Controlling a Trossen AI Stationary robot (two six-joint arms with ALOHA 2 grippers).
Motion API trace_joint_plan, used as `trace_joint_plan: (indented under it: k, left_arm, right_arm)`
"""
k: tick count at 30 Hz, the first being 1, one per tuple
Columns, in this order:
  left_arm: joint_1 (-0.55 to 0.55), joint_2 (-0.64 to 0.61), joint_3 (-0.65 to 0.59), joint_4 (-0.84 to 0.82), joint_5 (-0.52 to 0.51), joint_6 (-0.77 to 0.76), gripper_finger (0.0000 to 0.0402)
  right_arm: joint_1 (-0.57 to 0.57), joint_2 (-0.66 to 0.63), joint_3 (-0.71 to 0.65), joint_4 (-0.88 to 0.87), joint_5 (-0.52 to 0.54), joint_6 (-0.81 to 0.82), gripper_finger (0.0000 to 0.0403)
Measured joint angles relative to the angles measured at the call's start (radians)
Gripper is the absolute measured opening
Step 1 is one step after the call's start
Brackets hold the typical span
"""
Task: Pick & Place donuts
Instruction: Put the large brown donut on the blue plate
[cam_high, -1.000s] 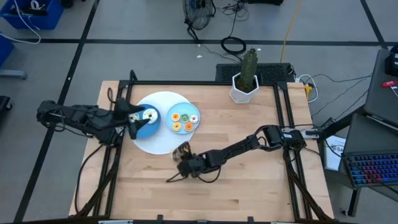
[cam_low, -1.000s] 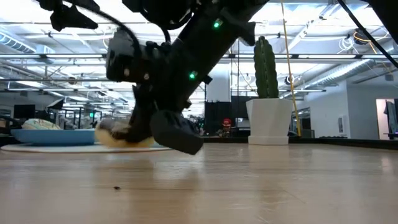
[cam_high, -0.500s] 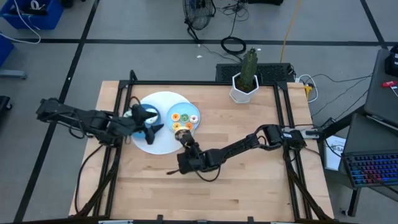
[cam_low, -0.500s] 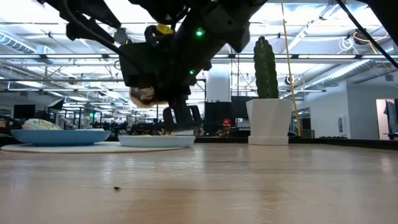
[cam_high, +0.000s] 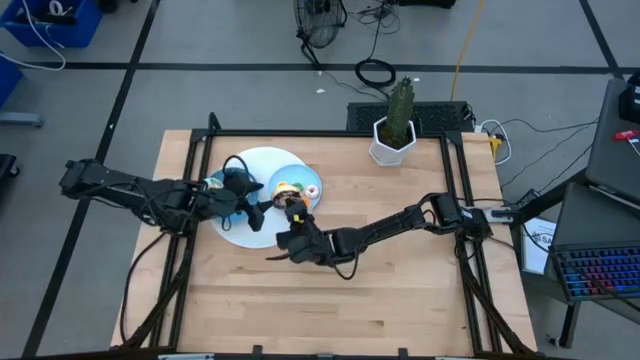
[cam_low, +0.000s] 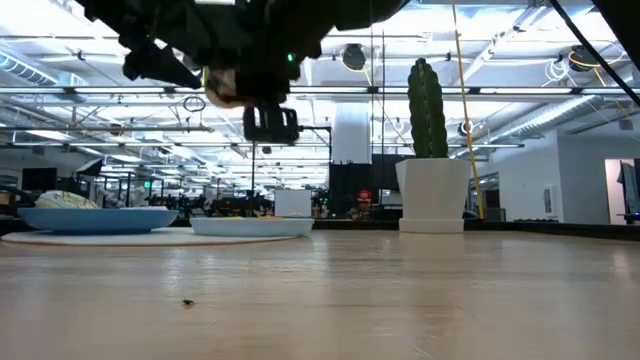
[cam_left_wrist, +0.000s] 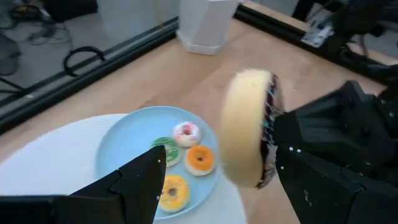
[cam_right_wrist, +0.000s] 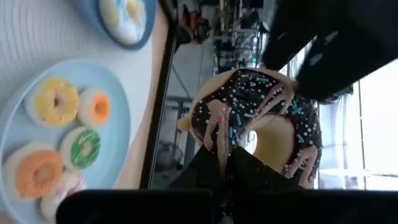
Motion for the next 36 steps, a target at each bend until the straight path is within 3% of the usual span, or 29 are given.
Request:
trace_joint_plan:
  k: [6,15,19,26,36]
  left_arm:
    - [0.000,0.035,0.000,0.082,0.082,0.049,0.0298]
    - [0.016,0.042,0.000,0.104,0.087,0.065,0.0289]
    - [0.016,0.041,0.001,0.103,0.117,0.097,0.0225]
    - [0.016,0.032,0.001,0.104,0.143,0.144,0.0028]
    - [0.016,0.021,0.001,0.107,0.144,0.179,0.0014]
  right_arm:
    - [0.002,-0.010,0.001,0.101,-0.021,-0.069,0.0003]
    - [0.002,-0.010,0.001,0.106,-0.064,-0.069,0.0003]
    - [0.003,-0.010,0.001,0.106,-0.067,-0.054,0.0006]
    - [0.003,-0.010,0.001,0.106,-0.071,0.020,0.0012]
    - [0.038,-0.012,0.000,0.100,-0.047,0.246,0.0084]
